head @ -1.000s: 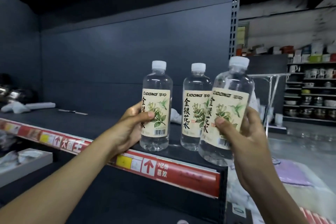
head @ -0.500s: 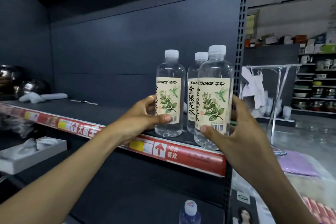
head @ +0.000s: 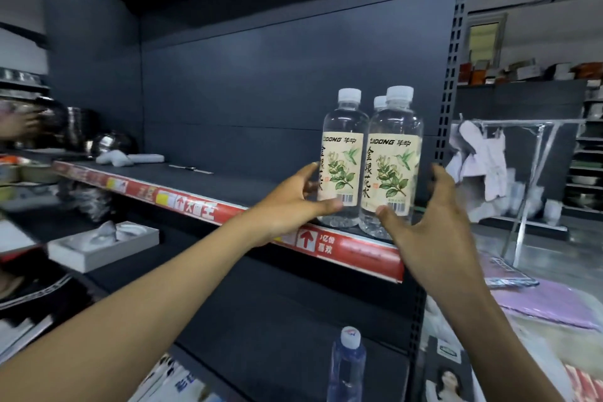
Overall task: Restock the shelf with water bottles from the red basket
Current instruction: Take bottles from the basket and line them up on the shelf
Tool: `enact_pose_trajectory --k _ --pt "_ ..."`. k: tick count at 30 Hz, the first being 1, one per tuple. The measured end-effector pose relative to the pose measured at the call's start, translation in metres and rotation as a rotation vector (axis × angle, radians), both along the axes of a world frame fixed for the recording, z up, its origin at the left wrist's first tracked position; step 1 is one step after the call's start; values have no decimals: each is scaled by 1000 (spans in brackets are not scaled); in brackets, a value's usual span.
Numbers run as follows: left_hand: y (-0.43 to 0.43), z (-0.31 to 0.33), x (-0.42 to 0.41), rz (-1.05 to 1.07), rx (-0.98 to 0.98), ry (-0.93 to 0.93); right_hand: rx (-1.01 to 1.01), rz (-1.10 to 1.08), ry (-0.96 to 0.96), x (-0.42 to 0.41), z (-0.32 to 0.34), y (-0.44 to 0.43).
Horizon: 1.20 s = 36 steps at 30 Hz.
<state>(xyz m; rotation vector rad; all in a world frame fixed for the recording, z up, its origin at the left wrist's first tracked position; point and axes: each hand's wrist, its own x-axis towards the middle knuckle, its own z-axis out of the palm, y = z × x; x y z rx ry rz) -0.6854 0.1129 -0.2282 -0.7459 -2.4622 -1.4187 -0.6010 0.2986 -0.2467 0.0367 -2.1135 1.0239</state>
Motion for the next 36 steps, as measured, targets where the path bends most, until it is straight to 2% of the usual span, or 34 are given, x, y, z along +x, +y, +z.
enact_pose_trajectory --k 2,4,5,7,12,14,18,21,26,31,34,36 --pt "-19 -10 18 208 -170 149 126 -80 180 16 -9 -17" --pt "-45 -24 45 481 -410 384 244 -32 295 27 -18 -44" --pt "-59 -31 62 594 -522 483 291 29 306 30 -23 -60" --pt "-90 -47 99 754 -662 557 364 187 258 35 -37 -98" --pt "-181 -97 213 1095 -902 493 477 576 111 64 -81 -215" --pt "-221 -118 265 1245 -961 371 542 759 62 86 -102 -268" --pt "-295 -167 378 1495 -994 13 596 1108 -5 149 -151 -373" --pt "-337 -214 456 1645 -889 -281 653 1334 -94 201 -194 -440" --pt "-384 -307 550 1846 -477 -682 836 1606 -319 278 -270 -528" --pt "-401 -410 598 1895 35 -942 946 1726 -632 314 -363 -567" --pt "-398 -461 605 1911 215 -1074 988 1730 -801 319 -420 -564" --pt "-393 -486 603 1926 335 -1103 1051 1732 -831 326 -445 -565"
